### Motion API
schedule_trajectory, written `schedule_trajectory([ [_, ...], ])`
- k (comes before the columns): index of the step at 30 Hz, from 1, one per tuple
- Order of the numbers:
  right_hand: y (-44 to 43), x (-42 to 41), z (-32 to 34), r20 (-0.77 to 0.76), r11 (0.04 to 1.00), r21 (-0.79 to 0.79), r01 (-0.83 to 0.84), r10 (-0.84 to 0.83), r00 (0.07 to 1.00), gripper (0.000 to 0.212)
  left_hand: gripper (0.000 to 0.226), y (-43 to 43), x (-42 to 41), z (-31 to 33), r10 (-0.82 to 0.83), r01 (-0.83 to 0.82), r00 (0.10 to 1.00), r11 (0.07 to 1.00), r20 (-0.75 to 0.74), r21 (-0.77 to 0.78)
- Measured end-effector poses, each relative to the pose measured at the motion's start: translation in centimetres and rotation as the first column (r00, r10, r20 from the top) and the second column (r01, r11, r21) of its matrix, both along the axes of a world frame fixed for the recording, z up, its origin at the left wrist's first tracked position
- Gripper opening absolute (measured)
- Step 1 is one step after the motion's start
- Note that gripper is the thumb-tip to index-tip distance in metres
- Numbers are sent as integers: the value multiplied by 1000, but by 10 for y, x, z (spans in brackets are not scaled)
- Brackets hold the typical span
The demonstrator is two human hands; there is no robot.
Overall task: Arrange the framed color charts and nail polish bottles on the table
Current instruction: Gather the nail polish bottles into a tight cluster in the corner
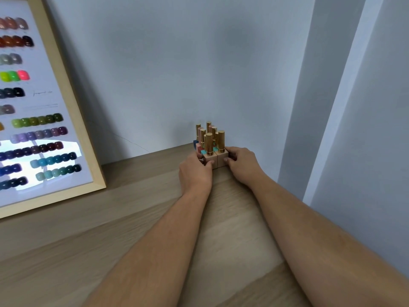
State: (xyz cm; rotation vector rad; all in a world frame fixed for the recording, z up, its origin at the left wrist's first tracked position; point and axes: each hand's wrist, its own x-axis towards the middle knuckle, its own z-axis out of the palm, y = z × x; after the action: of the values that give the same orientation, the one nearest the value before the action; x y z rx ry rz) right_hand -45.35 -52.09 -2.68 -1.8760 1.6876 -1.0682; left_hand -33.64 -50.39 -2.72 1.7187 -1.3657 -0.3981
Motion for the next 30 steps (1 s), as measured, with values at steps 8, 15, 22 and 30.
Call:
schedule_trajectory([
  [8, -2, 0, -2, -7, 1000, -15, -5, 5, 1000, 39, 32, -2, -1, 0, 17, -17, 1000, 1000, -1, -5],
  [15, -3, 0, -3, 2, 1000, -11, -8, 8, 1000, 38, 31, -2, -2, 0, 24, -24, 1000, 1000, 6, -4],
  [22, -2, 1, -2, -8, 1000, -4, 5, -5, 1000, 40, 30, -2, -2, 0, 14, -14, 1000, 1000, 2, -8],
  [30, 24, 6, -6, 53, 993, -63, 95, -92, 994, 47, 27, 23, 9, -2, -30, 30, 999, 999, -14, -11],
])
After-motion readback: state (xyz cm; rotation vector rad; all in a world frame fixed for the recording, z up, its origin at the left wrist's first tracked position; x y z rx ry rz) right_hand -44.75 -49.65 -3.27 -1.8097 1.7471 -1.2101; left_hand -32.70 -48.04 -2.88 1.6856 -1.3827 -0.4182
